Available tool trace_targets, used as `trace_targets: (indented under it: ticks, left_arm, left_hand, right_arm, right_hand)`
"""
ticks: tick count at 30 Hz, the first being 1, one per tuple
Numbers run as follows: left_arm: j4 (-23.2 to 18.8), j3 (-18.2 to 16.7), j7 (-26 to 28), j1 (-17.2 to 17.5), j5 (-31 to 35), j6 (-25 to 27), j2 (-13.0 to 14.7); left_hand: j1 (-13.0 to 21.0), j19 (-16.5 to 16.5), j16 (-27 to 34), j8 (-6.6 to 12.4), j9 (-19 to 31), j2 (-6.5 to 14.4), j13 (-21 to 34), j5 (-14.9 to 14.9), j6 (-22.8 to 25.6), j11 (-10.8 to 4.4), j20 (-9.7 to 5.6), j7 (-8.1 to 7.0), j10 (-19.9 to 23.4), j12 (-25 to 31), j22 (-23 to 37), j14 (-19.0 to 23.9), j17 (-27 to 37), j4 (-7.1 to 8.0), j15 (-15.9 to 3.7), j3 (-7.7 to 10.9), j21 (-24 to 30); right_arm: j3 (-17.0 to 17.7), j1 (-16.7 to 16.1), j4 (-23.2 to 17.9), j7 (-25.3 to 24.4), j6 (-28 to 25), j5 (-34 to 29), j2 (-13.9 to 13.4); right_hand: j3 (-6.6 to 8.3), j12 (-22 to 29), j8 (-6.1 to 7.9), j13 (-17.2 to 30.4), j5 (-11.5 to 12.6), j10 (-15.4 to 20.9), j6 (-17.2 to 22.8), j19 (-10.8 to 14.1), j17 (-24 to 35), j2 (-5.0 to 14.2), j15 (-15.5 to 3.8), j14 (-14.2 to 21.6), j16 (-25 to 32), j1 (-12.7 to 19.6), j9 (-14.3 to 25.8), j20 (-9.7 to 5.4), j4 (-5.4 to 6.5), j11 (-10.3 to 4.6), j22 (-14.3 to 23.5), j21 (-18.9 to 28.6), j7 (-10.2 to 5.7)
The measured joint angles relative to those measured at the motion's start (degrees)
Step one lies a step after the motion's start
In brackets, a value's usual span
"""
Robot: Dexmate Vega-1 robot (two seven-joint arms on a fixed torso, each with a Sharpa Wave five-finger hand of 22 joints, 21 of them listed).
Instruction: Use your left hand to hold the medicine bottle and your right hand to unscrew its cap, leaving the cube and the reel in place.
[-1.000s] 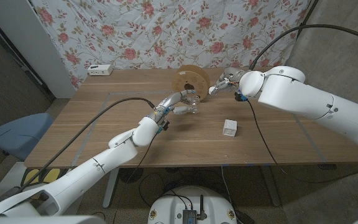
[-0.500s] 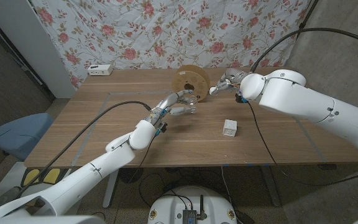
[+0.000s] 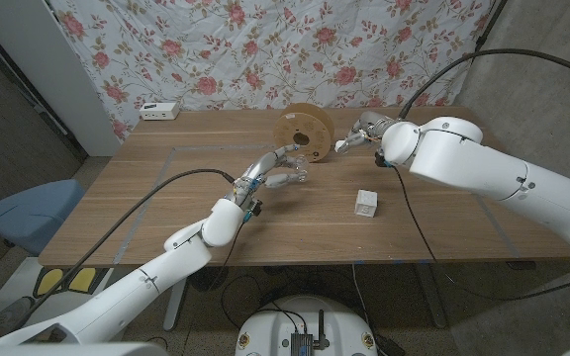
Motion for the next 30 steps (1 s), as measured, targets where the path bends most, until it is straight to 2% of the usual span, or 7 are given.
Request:
trace_targets:
  ticks: [4, 10, 30]
  left_arm:
    - [-0.4, -0.4, 0.7, 0.7, 0.3, 0.0, 0.3]
    - [-1.3, -1.1, 1.5, 2.1, 0.6, 0.8, 1.0]
    - [-1.6, -2.3, 3.2, 4.3, 1.1, 2.4, 2.2]
  left_hand:
    - [0.1, -0.7, 0.0, 0.00, 0.0, 0.1, 0.0, 0.0, 0.0, -0.40, 0.10, -0.61, 0.2, 0.0, 0.0, -0.2, 0.0, 0.09, 0.19, -0.34, -0.2]
    - [0.2, -1.6, 0.0, 0.00, 0.0, 0.2, 0.0, 0.0, 0.0, -0.50, -0.19, -0.61, 0.3, 0.0, 0.0, -0.4, 0.0, 0.09, -0.01, -0.81, -0.4]
    - [0.4, -4.0, 0.2, 0.00, 0.0, 0.4, 0.0, 0.0, 0.3, -0.48, -2.55, -0.90, 0.3, -0.1, 0.0, -0.7, 0.0, 0.41, 0.29, -1.92, -0.7]
  right_arm:
    - [-0.4, -0.1, 0.2, -0.3, -0.2, -0.2, 0.2]
    - [-0.9, -0.2, 0.7, -0.8, -0.4, -0.5, 0.4]
    - [-1.8, -0.5, 3.8, -1.8, -0.5, -1.1, 1.7]
  right_hand:
    - [0.00, 0.0, 0.00, 0.0, 0.0, 0.2, 0.0, 0.0, 0.0, 0.00, -0.16, 0.2, 0.0, 0.0, 0.0, 0.00, 0.00, -0.21, 0.0, 0.0, 0.00]
    - [-0.01, 0.0, -0.01, 0.0, 0.0, 0.2, 0.0, 0.1, 0.0, -0.06, -0.16, 0.2, 0.0, -0.4, 0.0, -0.11, -0.01, -0.21, 0.0, 0.0, -0.01]
    - [-0.34, 0.0, -0.31, 0.0, -0.1, 0.7, 0.3, 0.3, 0.2, 0.09, -0.46, 0.5, 0.0, -0.8, 0.0, -0.29, 0.16, -0.11, 0.0, 0.0, 0.30]
